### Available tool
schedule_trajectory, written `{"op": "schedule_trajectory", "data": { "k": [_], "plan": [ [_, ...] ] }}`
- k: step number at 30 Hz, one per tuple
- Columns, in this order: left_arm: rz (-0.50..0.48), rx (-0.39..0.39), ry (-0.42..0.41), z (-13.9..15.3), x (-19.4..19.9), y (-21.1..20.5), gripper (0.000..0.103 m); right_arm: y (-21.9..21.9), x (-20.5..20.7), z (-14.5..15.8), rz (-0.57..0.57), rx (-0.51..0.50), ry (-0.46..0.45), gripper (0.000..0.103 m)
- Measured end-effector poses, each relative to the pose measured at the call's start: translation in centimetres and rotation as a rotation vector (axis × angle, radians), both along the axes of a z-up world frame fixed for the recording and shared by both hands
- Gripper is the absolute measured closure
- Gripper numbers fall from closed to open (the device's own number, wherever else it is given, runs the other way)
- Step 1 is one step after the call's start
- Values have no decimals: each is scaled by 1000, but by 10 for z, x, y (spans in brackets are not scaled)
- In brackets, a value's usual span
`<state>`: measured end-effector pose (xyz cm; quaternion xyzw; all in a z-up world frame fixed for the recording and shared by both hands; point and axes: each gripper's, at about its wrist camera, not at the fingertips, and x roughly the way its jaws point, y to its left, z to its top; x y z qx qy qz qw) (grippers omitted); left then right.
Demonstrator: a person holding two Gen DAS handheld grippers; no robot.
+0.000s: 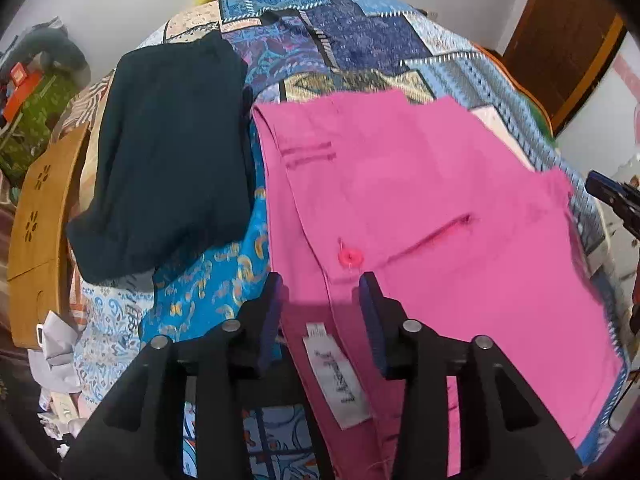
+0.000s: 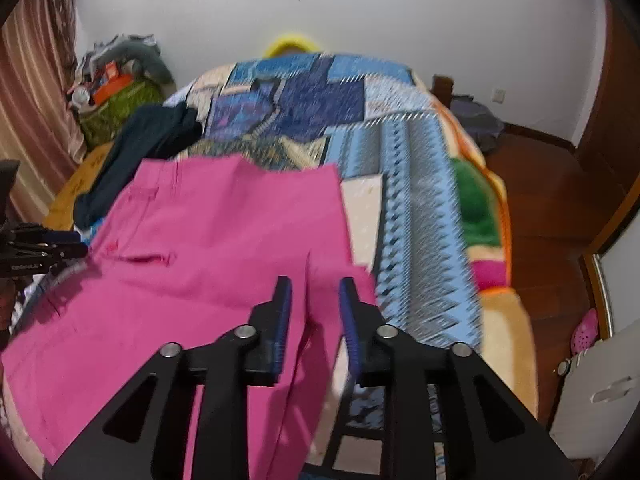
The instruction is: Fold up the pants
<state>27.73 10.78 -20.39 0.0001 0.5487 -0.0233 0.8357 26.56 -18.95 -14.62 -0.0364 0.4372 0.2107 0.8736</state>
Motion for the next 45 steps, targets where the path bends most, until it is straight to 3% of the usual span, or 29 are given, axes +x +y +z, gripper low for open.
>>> {"op": "schedule_trajectory", "data": {
  "k": [3, 6, 17, 19, 21, 22, 23, 24, 26, 27, 28, 30, 35, 45],
  "plan": [
    [6, -38, 11, 3, 17, 4, 61, -8, 8, 11, -34, 14, -39, 66],
    [28, -98, 45, -3, 33, 9, 49, -13, 16, 11, -67, 33, -33, 58],
    [62, -249, 188, -52, 64, 18, 42, -13, 51, -50, -87, 24, 149, 57],
    [42, -246, 183, -52, 65, 15, 38, -10, 54, -64, -82, 23, 185, 57],
    [9, -195, 177, -51, 64, 6, 38, -6, 51, -65, -62, 4, 167, 57],
    [-5, -164, 169, -51, 62, 2, 41, -3, 51, -65, -47, -3, 167, 57],
    [-17, -129, 158, -50, 61, -1, 47, -3, 51, -65, -39, -7, 166, 65],
    [-29, -82, 144, -49, 59, -4, 60, 0, 49, -66, -20, -17, 169, 75],
    [-45, -11, 104, -46, 55, -12, 71, 6, 46, -68, 2, -60, 159, 82],
    [-37, 23, 97, -46, 55, -13, 83, 11, 43, -71, 25, -104, 141, 90],
    [-23, 81, 90, -46, 55, -16, 97, 14, 42, -74, 37, -132, 136, 91],
    [-22, 139, 77, -48, 53, -14, 97, 19, 40, -79, 50, -168, 133, 93],
    [22, 173, 49, -46, 46, -1, 97, 21, 38, -79, 74, -225, 107, 95],
    [14, 121, 50, -30, 34, 8, 95, 29, 36, -65, 128, -302, 82, 90]
  ]
}}
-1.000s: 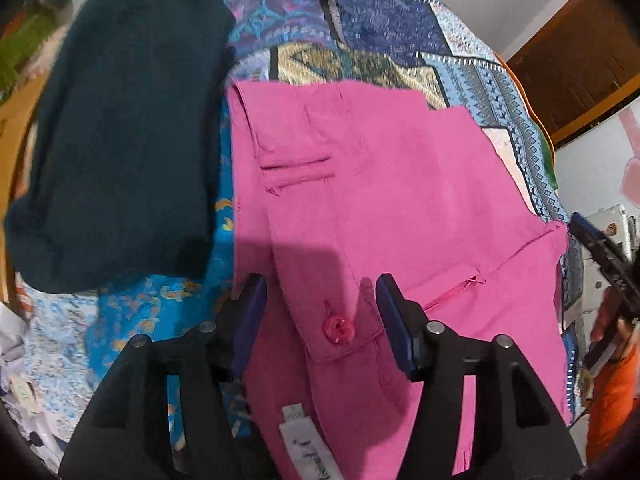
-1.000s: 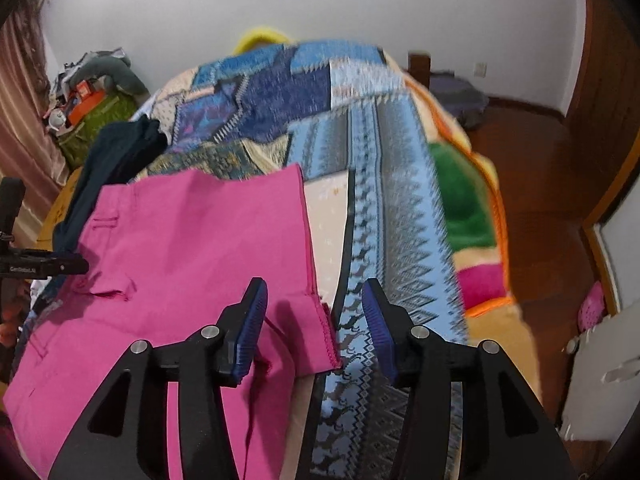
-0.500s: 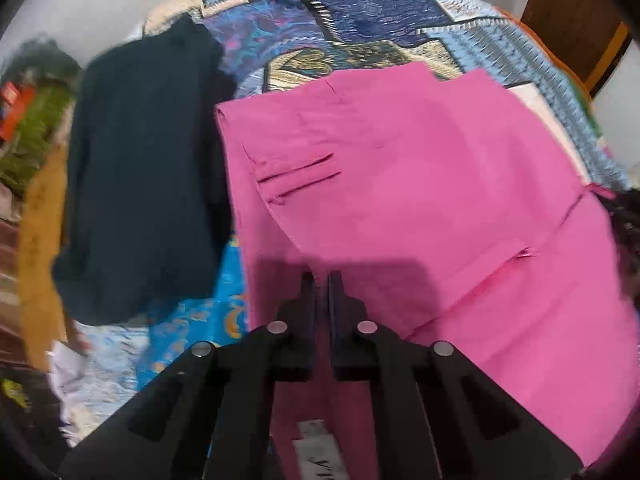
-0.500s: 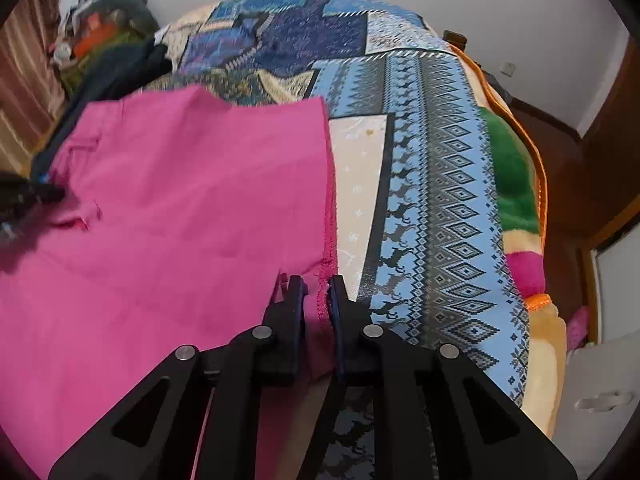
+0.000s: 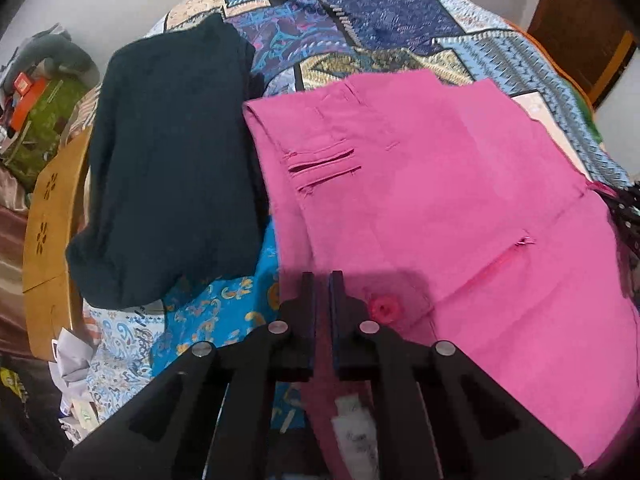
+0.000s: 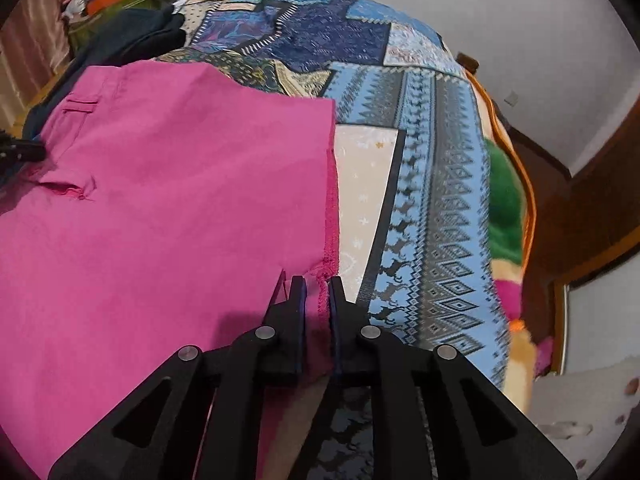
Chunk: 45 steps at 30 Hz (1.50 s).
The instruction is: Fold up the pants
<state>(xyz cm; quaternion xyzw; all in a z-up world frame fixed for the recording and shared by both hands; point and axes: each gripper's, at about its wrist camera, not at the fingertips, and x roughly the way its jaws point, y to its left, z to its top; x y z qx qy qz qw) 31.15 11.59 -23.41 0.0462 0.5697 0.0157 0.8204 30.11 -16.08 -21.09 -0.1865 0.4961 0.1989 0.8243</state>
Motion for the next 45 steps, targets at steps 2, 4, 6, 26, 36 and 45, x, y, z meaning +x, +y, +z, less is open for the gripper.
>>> {"op": "schedule_trajectory", "data": {
  "k": [2, 4, 6, 26, 36, 45],
  "plan": [
    [-3, 23, -37, 11, -5, 3, 95, -2, -2, 8, -1, 6, -12, 90],
    [2, 14, -66, 23, -9, 8, 95, -6, -3, 20, -11, 22, -26, 90],
    [15, -16, -87, 33, -10, 14, 92, -7, -5, 30, -20, 42, -38, 87],
    [65, -93, -152, 48, 71, 40, 46, 46, 57, 68, -30, 220, -122, 48],
    [58, -157, -101, 4, 96, 43, 53, 50, 125, 13, -77, 197, 58, 48],
    [37, -80, -80, -7, 107, 30, 82, 68, 147, -29, -71, 172, 155, 48]
  ]
}}
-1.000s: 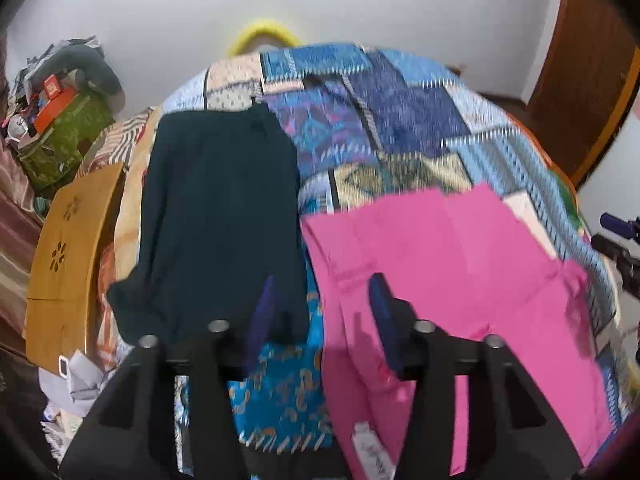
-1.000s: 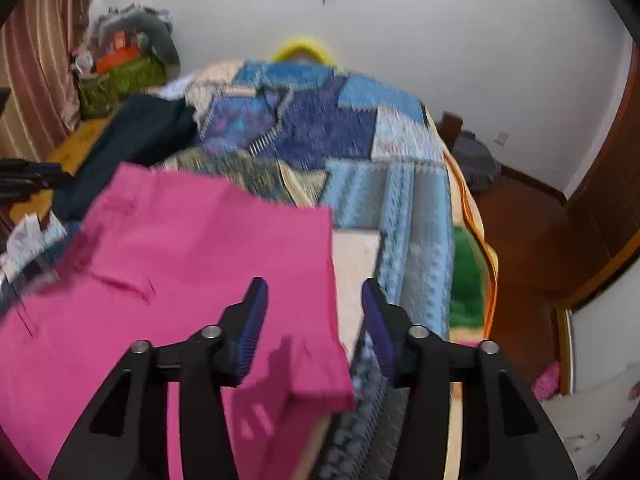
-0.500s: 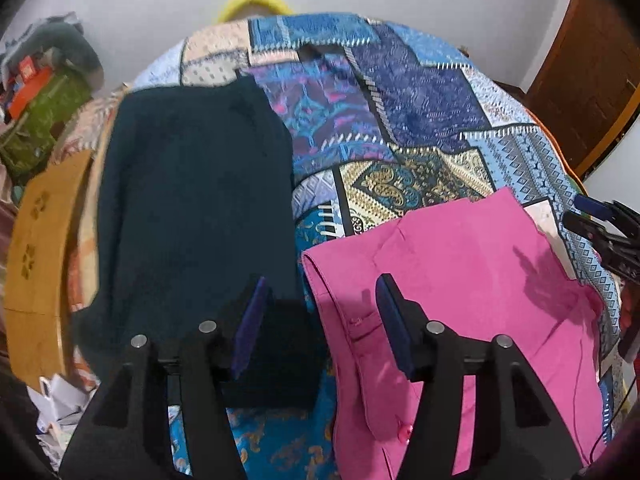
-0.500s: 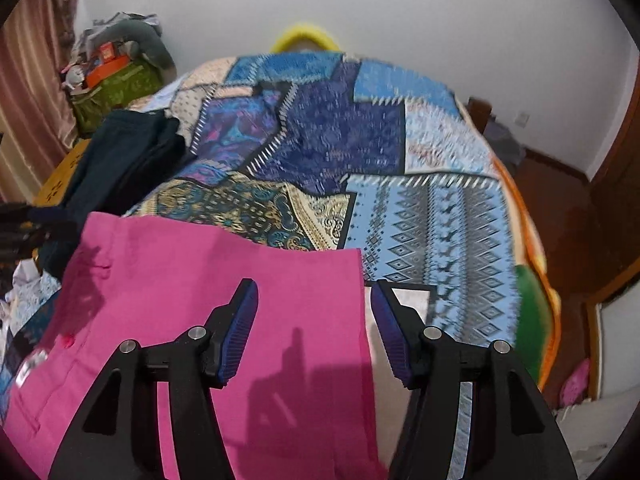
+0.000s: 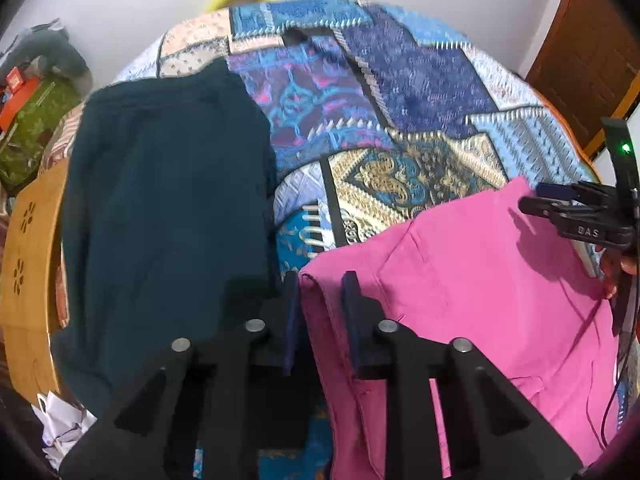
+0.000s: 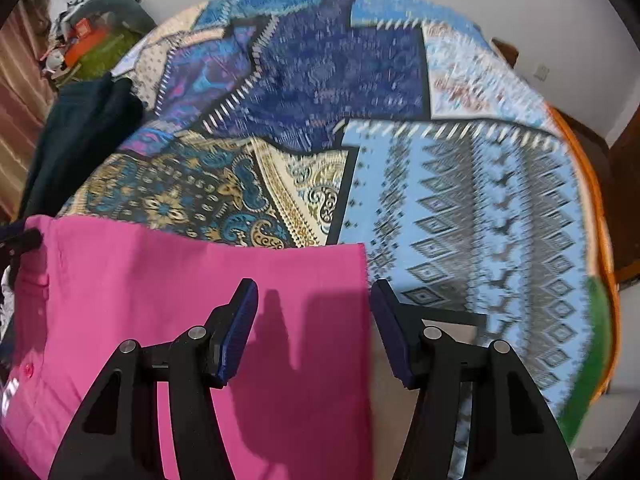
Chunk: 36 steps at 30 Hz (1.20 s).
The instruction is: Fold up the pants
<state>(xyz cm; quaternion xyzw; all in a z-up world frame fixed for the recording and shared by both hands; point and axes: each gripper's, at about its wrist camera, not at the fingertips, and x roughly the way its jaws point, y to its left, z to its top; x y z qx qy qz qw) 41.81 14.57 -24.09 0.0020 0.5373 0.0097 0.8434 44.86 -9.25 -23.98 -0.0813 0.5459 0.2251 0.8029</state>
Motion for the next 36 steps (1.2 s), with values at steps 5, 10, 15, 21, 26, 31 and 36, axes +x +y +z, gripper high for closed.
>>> {"op": "schedule_trajectory", "data": {
  "k": [5, 10, 15, 21, 26, 31, 36],
  "plan": [
    [1, 28, -16, -2, -1, -5, 87, 12, -3, -17, 9, -59, -44, 82],
    [0, 40, -54, 14, -7, -6, 95, 8, -6, -11, -2, -38, -60, 99],
    [3, 41, -103, 39, -17, -3, 95, -5, -9, 19, -20, -8, -109, 100],
    [36, 18, -170, 80, -34, 2, 96, -21, -28, 93, -38, 76, -232, 100],
    [35, 9, -215, 111, -59, -5, 97, -29, -61, 139, -33, 120, -306, 100],
    [24, -18, -242, 130, -92, -13, 97, -40, -103, 160, -22, 123, -349, 100],
    [1, -9, -271, 139, -131, -25, 97, -59, -148, 165, -19, 142, -364, 100]
  ]
}}
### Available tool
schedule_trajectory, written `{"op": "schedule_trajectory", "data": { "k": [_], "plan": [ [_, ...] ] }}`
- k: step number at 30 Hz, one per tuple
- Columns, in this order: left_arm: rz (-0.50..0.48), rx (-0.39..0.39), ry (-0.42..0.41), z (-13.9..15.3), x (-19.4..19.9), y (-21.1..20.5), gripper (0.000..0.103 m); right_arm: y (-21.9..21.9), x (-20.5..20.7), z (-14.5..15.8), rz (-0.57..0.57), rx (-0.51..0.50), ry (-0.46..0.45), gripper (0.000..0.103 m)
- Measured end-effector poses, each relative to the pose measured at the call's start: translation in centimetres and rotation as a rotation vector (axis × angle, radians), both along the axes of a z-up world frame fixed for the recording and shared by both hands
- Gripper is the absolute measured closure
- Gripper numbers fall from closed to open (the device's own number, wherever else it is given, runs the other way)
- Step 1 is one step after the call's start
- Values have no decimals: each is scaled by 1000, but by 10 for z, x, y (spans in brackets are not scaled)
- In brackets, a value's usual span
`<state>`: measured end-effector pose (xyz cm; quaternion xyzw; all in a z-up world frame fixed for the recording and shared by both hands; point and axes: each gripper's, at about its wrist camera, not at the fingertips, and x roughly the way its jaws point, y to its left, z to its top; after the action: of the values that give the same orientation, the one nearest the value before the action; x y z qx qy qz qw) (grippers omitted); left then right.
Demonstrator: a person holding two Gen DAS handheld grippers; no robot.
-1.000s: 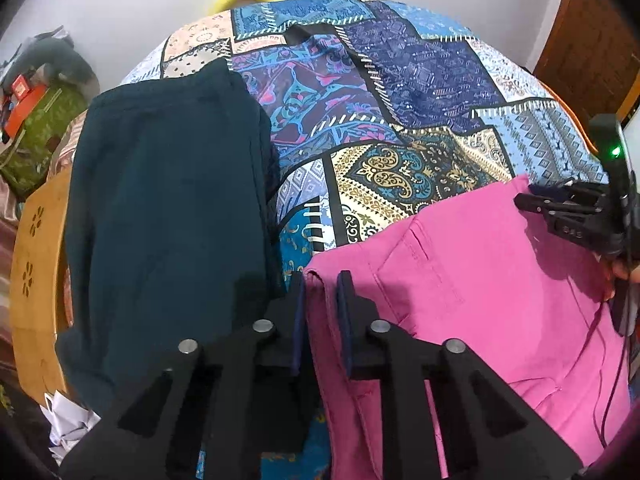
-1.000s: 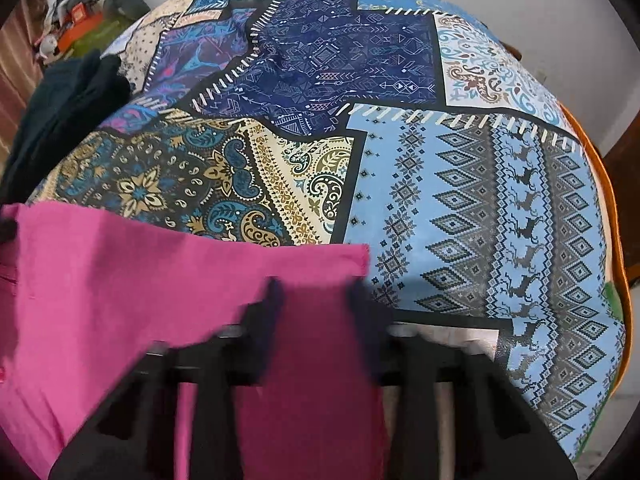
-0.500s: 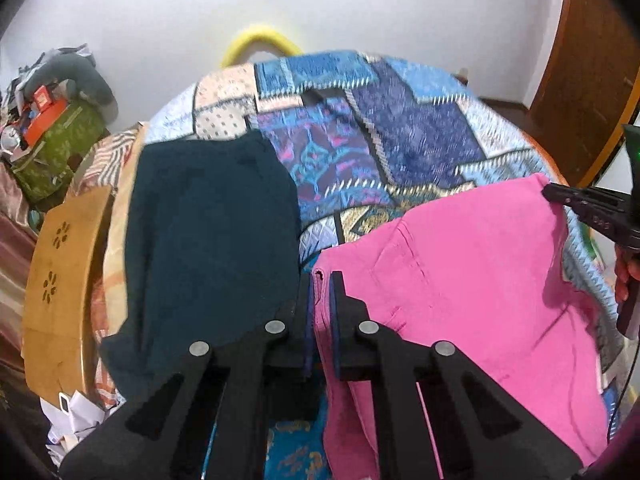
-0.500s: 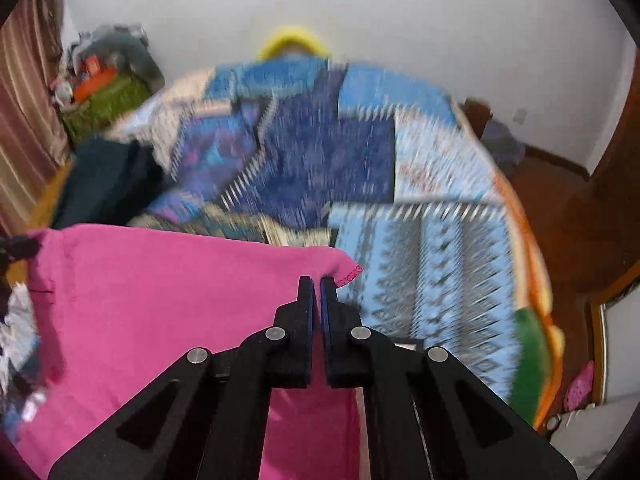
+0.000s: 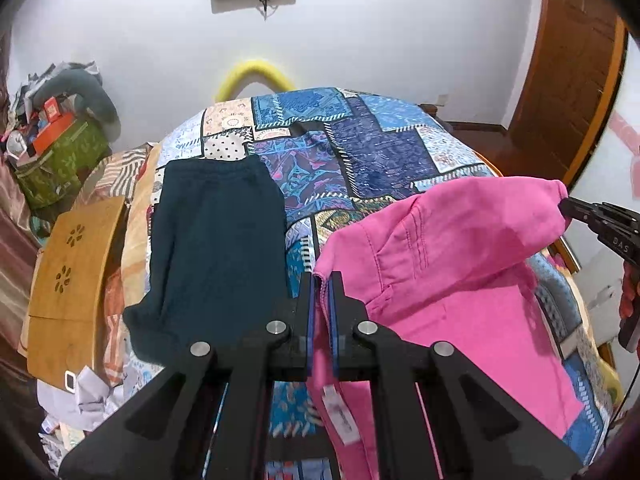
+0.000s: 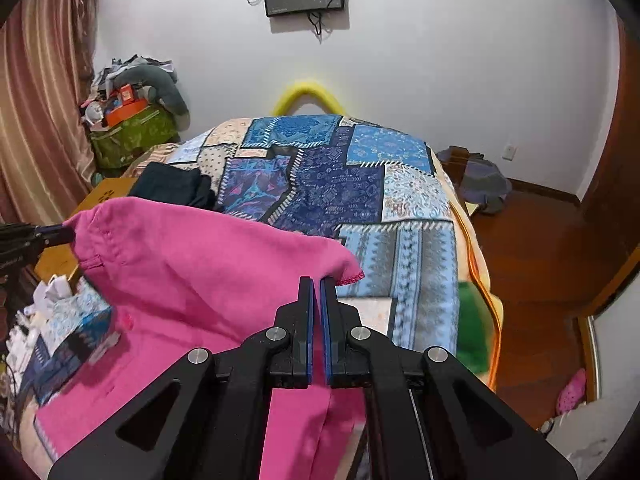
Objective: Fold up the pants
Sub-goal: 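Lift the pants with both grippers and fold them over onto themselves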
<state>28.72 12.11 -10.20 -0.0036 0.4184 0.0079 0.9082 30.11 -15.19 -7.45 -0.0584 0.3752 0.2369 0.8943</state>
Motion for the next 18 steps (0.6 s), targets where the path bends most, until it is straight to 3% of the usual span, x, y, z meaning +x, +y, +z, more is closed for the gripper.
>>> {"op": "schedule_trajectory", "data": {
  "k": [11, 18],
  "plan": [
    [-53, 48, -28, -12, -81, -30, 97, -29, -77, -13, -42, 65, 14, 100],
    [-73, -12, 34, -40, -116, -30, 97, -41, -125, -32, -72, 85, 36, 100]
  ]
}}
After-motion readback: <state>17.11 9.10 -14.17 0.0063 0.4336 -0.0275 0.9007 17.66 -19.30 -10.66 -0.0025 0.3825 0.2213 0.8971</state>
